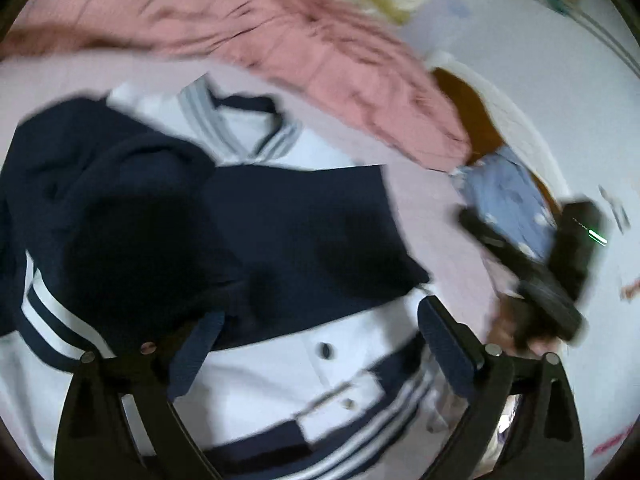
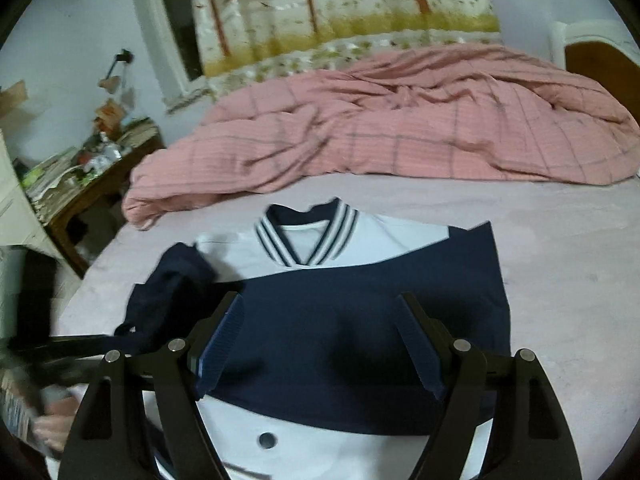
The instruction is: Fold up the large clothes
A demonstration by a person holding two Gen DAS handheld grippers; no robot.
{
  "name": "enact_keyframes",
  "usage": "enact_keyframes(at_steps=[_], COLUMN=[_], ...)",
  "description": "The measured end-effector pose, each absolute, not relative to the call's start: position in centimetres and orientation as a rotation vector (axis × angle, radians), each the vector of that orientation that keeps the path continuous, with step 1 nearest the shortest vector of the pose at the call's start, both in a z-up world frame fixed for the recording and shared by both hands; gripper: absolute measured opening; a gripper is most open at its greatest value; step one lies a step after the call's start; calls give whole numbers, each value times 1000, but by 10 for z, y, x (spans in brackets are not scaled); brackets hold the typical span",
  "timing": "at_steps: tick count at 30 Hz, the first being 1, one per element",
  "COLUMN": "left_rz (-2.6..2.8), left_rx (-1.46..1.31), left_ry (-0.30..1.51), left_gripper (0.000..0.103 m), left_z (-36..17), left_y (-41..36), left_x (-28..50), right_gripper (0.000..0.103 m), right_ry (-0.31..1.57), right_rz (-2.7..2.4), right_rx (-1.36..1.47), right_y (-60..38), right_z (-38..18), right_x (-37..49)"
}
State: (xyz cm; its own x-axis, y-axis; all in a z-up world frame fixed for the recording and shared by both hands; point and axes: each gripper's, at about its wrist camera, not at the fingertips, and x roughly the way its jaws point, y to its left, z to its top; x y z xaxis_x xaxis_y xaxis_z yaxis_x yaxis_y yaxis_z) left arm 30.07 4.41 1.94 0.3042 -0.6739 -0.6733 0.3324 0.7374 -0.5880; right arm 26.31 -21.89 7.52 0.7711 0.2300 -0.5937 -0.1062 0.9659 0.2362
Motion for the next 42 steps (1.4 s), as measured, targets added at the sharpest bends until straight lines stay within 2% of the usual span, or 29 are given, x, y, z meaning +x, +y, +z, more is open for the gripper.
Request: enact_keyframes(at_steps=[2, 5, 10, 16, 21, 27, 33, 42], left_rz=[-627, -584, -591, -429, -322, -108, -8, 70], left_rx=[-365, -343, -150, -17, -7, -1, -46, -232], left_ry=[1115, 1161, 1069, 758, 535, 328, 291, 354], left_gripper=[80, 74, 75, 90, 90, 90, 90, 90], left_z=[2, -15, 16, 90, 135, 154, 159, 145], left_y=[45, 43, 21, 31, 66, 116, 156, 230], left_x=[312, 318, 293, 235, 200, 196, 207, 230], right_gripper=[79, 79, 79, 79, 79, 76, 70, 70], right_ry=[644, 626, 622, 606, 584, 602, 670, 803], right_rz=[165, 134, 68, 61, 76, 213, 450, 437], right_rx=[153, 110, 80, 96, 64, -83, -144, -372], right_y=[-212, -208, -212, -218, -205, -133, -33, 85], right_z=[80, 84, 83, 87, 89, 77, 58, -18], right_x=[256, 252, 255, 252, 246, 234, 234, 253])
